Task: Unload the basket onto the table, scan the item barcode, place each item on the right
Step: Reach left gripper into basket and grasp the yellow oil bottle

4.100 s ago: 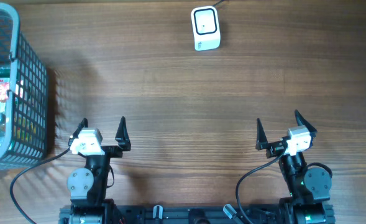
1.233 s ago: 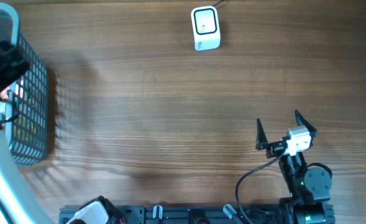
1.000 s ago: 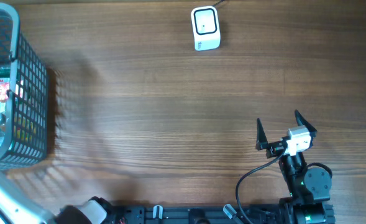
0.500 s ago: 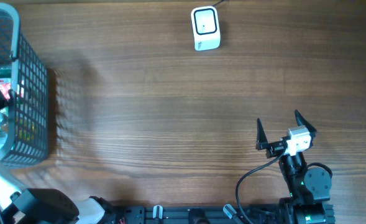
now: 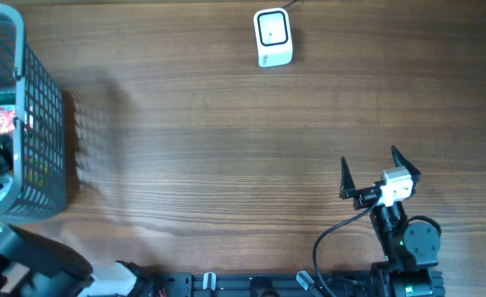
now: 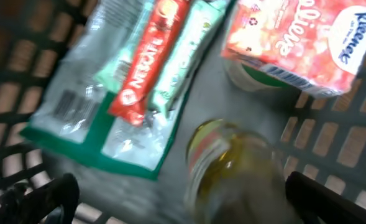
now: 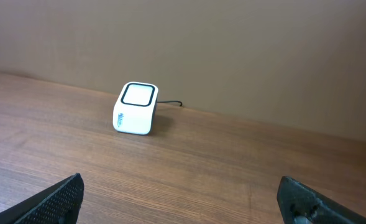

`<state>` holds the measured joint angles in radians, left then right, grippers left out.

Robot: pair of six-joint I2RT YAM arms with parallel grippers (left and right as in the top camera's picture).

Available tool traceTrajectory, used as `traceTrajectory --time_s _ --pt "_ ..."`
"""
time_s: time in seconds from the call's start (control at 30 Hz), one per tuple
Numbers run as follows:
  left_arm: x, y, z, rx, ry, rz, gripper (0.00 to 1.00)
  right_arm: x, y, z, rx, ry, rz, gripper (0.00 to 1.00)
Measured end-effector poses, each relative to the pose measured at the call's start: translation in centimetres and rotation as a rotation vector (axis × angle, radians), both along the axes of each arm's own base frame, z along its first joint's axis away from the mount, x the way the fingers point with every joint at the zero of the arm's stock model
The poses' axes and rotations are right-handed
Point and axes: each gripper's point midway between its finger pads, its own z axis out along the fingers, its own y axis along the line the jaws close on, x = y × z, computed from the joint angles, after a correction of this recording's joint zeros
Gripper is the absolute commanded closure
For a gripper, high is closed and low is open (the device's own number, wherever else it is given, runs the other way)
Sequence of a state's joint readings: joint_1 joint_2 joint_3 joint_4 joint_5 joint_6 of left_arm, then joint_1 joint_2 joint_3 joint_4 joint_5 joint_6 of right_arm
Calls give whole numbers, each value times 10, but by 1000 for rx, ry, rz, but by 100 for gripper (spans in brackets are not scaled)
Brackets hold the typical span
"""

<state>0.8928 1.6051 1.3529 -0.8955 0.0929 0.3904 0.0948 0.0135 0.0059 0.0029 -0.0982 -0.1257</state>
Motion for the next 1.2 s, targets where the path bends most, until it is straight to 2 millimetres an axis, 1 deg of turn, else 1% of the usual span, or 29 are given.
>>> traceTrajectory --time_s 0.1,0.13,0.2,0.27,0.3,0.33,0.37,0.43,0.47,0.53,0.57,0.63,0.67,0.8,0.83,0.87,1.03,1.07,1.13,1.17,1.2 --pt "10 -4 -23 -74 -5 -32 5 0 0 0 0 0 0 0" --pt "11 -5 -29 -94 -2 -37 9 0 0 0 0 0 0 0" --pt "15 -6 -44 -133 7 -46 22 0 0 0 0 0 0 0" --pt "20 -7 -53 -160 -1 -59 32 0 0 0 0 0 0 0" --pt "22 -6 -53 -158 -12 -60 36 0 0 0 0 0 0 0" --pt "26 -4 -52 -146 -27 -69 38 0 0 0 0 -1 0 0" --pt "29 -2 -50 -138 -40 -70 37 0 0 0 0 -1 0 0" --pt "33 2 -48 -122 -64 -71 32 0 0 0 0 -1 0 0" --pt "35 3 -46 -115 -73 -73 34 0 0 0 0 0 0 0" --pt "38 4 -43 -108 -89 -78 40 0 0 0 0 0 0 0" --pt "38 4 -40 -104 -97 -81 41 0 0 0 0 0 0 0" --pt "39 4 -38 -101 -104 -82 40 0 0 0 0 0 0 0" --pt "39 3 -37 -101 -107 -83 37 0 0 0 0 0 0 0" --pt "43 0 -36 -117 -127 -94 29 0 0 0 0 -1 0 0" --pt "43 -1 -36 -119 -128 -95 24 0 0 0 0 0 0 0" --pt "43 -2 -35 -125 -131 -97 21 0 0 0 0 0 0 0" --pt "44 -3 -32 -128 -143 -85 17 0 0 0 0 0 0 0" --pt "44 -3 -29 -124 -147 -84 17 0 0 0 0 -1 0 0" --pt "43 -3 -17 -99 -167 -85 17 0 0 0 0 0 0 0" --pt "43 -4 -6 -77 -186 -87 17 0 0 0 0 0 0 0" --pt "43 -4 1 -62 -199 -89 16 0 0 0 0 0 0 0"
